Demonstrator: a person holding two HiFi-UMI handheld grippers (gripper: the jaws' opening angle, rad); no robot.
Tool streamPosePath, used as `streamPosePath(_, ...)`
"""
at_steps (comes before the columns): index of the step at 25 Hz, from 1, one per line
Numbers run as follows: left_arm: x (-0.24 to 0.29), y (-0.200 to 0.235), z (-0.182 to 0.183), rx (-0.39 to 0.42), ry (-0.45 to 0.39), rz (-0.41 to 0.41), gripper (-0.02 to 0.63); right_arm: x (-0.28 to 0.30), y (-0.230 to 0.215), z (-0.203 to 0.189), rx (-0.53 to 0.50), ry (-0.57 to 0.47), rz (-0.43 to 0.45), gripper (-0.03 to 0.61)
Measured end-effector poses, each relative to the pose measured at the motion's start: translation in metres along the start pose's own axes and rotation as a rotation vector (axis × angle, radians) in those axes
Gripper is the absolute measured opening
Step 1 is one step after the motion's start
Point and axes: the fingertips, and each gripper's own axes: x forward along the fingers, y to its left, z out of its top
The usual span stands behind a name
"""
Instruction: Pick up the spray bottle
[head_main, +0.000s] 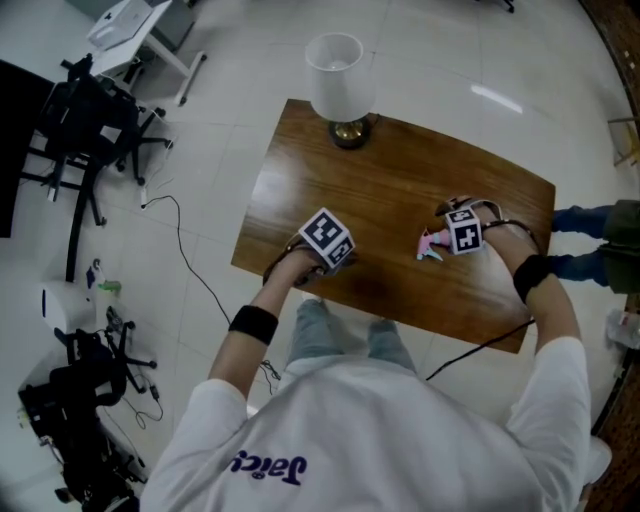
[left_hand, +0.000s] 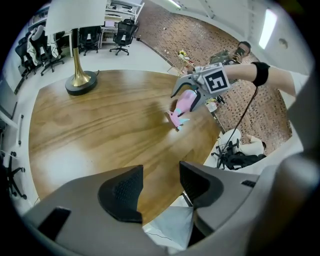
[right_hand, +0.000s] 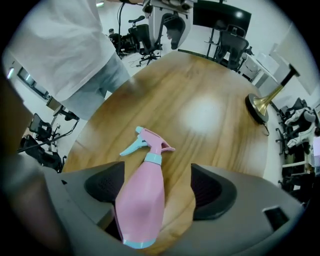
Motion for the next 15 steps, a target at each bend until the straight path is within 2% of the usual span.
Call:
streamPosePath(3, 0.0, 0.003, -0.001, 0.001, -0.002, 0.007, 0.232, 0.019, 0.005, -0.003, -0.024, 0.048, 0.026, 0.42)
streamPosePath(8, -0.005, 0.008, 0.002, -0.001, -0.016, 0.018, 0.232, 0.047, 0.013, 0.004, -0.022, 0.055, 0.075, 0.413)
streamPosePath(11, -0.005, 0.005, 0.0, -0.002, -0.017, 0.016, 0.232, 0.055, 0.018, 0.003, -0.031, 0.095, 0.066, 0.358)
streamPosePath(14, -0.005, 0.004, -0.002, -0.01, -0.025, 0.017, 0.232, 0.049, 0.013, 0.002, -0.036, 0.144, 0.003, 0.271)
streamPosePath(15, -0.005, 0.004, -0.003, -0.012, -0.026, 0.018, 0.232, 0.047, 0.011, 0.002, -0.033, 0.155, -0.013, 0.272)
